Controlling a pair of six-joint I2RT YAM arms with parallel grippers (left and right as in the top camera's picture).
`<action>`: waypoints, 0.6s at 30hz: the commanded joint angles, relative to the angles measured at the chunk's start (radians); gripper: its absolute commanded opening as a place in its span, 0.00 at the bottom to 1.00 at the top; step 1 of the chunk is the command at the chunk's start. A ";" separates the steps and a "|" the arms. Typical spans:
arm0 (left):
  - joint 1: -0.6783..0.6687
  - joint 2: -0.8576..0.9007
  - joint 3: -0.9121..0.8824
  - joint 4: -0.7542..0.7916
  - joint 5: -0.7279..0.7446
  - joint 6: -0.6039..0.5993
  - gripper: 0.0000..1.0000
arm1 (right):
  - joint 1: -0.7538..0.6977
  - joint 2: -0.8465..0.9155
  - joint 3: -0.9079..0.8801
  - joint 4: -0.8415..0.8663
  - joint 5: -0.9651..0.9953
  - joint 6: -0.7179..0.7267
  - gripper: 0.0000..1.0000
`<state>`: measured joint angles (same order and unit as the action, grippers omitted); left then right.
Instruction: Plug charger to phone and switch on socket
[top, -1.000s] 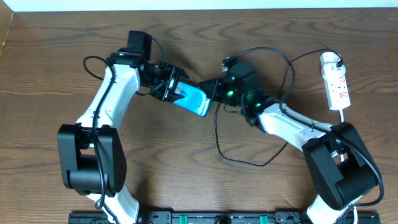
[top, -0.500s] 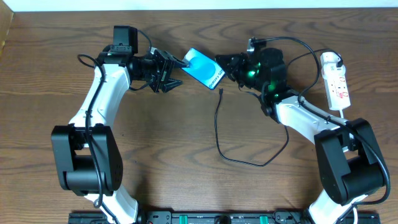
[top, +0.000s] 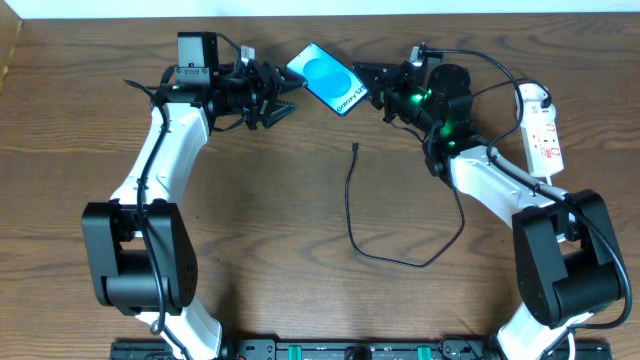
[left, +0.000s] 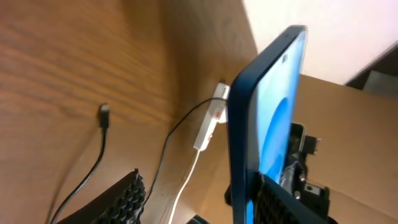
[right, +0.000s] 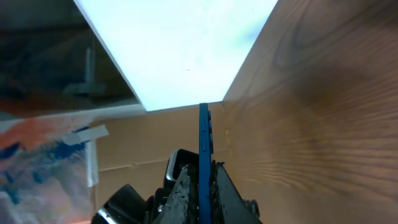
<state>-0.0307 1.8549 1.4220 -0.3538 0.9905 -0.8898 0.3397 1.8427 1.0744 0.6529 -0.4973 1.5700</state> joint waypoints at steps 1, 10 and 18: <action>-0.003 -0.026 0.020 0.049 0.013 -0.021 0.56 | 0.006 -0.004 0.037 0.041 -0.011 0.097 0.01; -0.034 -0.026 0.020 0.269 0.011 -0.119 0.55 | 0.036 -0.004 0.037 0.099 -0.010 0.166 0.01; -0.074 -0.026 0.020 0.364 -0.034 -0.228 0.49 | 0.069 -0.004 0.037 0.095 0.013 0.165 0.01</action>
<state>-0.0937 1.8530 1.4220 0.0032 0.9733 -1.0698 0.3885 1.8431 1.0794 0.7380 -0.4900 1.7203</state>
